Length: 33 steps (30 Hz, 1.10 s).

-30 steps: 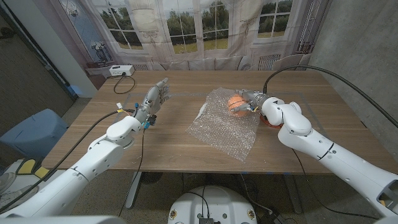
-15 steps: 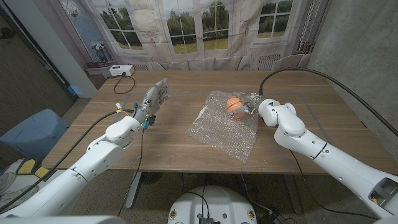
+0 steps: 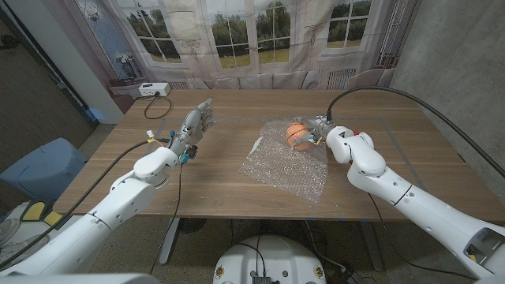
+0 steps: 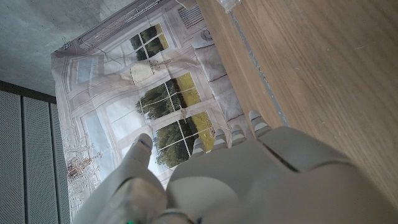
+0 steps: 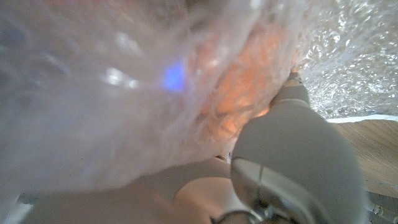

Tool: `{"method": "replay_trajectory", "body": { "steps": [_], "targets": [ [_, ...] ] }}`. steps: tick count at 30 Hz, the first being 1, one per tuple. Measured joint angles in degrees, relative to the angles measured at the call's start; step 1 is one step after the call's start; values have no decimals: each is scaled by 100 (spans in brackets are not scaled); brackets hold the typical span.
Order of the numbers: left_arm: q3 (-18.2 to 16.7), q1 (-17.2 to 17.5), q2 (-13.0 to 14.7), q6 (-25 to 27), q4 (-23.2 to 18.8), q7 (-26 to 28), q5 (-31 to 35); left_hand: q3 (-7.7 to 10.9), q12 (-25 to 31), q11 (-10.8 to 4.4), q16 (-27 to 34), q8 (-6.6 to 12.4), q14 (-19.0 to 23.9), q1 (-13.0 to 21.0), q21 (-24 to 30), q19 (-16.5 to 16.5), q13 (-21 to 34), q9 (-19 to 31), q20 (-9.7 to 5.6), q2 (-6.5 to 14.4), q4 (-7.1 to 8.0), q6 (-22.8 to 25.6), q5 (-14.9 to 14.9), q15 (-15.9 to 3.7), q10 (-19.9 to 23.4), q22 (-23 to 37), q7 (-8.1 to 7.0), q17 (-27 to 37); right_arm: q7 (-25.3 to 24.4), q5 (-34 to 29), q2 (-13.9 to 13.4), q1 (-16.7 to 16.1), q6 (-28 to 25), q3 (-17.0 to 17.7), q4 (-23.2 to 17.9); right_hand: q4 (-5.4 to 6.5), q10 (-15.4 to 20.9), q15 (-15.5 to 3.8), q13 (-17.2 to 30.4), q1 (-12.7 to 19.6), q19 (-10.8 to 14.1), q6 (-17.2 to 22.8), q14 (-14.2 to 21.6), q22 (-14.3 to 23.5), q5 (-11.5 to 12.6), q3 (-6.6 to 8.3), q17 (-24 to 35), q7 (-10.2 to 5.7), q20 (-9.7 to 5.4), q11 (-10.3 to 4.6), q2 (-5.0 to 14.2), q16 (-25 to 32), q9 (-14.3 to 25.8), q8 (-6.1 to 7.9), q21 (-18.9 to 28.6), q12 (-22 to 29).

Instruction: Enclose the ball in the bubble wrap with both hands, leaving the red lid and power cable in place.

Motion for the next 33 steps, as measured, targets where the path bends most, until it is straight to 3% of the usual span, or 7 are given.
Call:
{"method": "replay_trajectory", "body": {
  "steps": [6,10,13,26,27,31,33],
  "targets": [
    [15,-29,-19,-4,45,-14,-7,0,0,0,0,0,0,0,0,0,0,0,0,0,0,0,0,0,0,0,0,0,-10,68,59,61,137,8,160,3,0,10,343,232,235,188,10,75,-94,15,39,66,108,0,-232,625,222,656,599,684],
    [30,-62,-36,-4,87,-18,-10,-2,0,0,0,0,0,0,0,0,0,0,0,0,2,0,0,0,0,0,0,0,-12,157,77,82,256,9,215,236,-1,82,698,474,237,187,82,197,-405,249,645,66,106,1,-474,781,454,1334,1133,1299],
    [44,-88,-47,-4,116,-18,-10,-18,0,0,0,0,0,0,0,-1,0,0,0,0,18,0,0,0,0,-1,0,0,-15,217,107,136,340,5,345,344,-1,92,938,539,205,187,92,253,-565,357,1169,66,74,1,-540,782,514,1570,1369,1366],
    [88,-187,-82,11,215,-61,-23,-17,0,0,0,0,0,0,-22,-1,0,0,0,0,17,0,0,0,0,-1,0,0,-391,458,115,163,655,20,543,372,2,275,999,743,378,188,275,314,-725,385,1786,67,-75,5,-744,845,467,1662,1759,1634],
    [93,-199,-87,11,228,-61,-23,-17,0,0,0,0,0,0,-22,-1,0,0,0,0,17,0,0,0,0,-1,0,0,-474,499,115,163,705,20,543,372,193,310,992,742,396,334,310,312,-734,385,1805,213,-92,195,-743,845,449,1667,1791,1634],
    [118,-239,-103,22,263,-84,-24,-17,0,0,0,0,0,0,-22,-1,0,0,0,0,16,0,0,0,0,-1,0,0,-785,618,80,76,872,128,563,372,196,440,1000,774,547,402,440,331,-737,386,1867,279,-260,198,-775,845,435,1667,1860,1635],
    [134,-266,-112,35,282,-105,-23,-16,0,0,0,0,0,0,-22,34,0,0,-35,0,16,0,0,0,0,-1,0,0,-998,695,61,12,994,214,566,372,440,562,1000,797,554,782,562,338,-738,386,1887,374,-277,441,-798,845,435,1666,1895,1635]
  ]
}}
